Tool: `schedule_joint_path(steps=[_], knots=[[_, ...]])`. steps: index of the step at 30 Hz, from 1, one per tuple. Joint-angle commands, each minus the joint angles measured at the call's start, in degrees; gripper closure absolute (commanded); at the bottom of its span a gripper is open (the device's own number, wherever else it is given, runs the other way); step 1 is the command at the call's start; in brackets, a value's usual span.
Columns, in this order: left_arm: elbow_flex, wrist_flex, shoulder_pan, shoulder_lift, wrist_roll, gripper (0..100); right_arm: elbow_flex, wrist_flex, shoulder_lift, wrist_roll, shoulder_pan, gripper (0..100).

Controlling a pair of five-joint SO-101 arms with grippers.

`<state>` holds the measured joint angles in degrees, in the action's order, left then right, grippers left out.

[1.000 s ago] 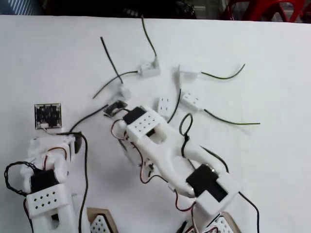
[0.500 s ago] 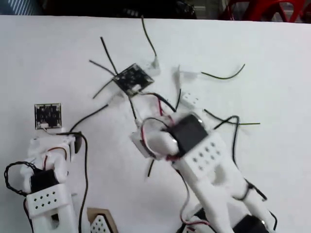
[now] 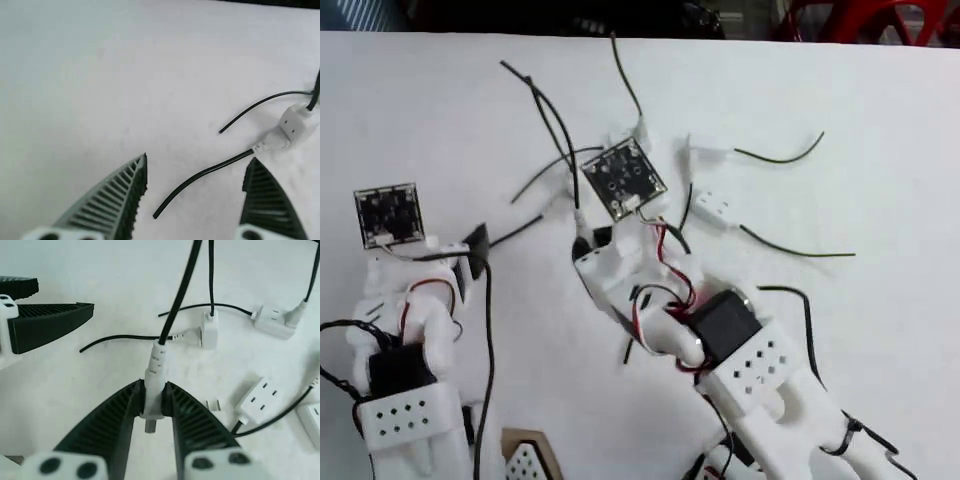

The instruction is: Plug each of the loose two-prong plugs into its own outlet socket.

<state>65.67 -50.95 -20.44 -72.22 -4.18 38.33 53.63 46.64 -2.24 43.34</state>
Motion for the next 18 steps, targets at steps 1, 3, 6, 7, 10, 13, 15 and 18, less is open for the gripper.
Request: schedule_joint_path(steps=[1, 3, 6, 7, 10, 13, 15, 18], knots=[[-9.2, -5.1, 3.4, -1.3, 2.5, 69, 6.4, -8.6, 5.1, -0.4, 3.0, 98.1], [-11.3, -7.2, 5.4, -1.3, 2.9, 69, 10.4, -11.7, 8.0, -1.9, 4.9, 98.1], [-12.7, -9.5, 9.4, -1.3, 2.9, 69, 14.9, -14.6, 12.2, -4.1, 6.4, 98.1], [-13.0, -9.9, 10.9, -1.3, 2.9, 69, 16.2, -14.9, 13.5, -4.3, 6.8, 98.1], [-12.9, -10.4, 15.4, -1.3, 2.7, 69, 19.1, -14.7, 16.5, -4.5, 7.8, 98.1], [-12.8, -10.4, 18.9, -1.3, 2.5, 69, 21.3, -14.7, 17.7, -4.5, 7.9, 98.1], [-12.9, -10.4, 21.1, -1.6, 2.5, 69, 22.4, -14.9, 17.7, -4.5, 7.9, 98.1], [-12.7, -11.8, 24.7, -5.5, 2.3, 69, 22.9, -15.0, 17.7, -4.5, 7.9, 98.1]])
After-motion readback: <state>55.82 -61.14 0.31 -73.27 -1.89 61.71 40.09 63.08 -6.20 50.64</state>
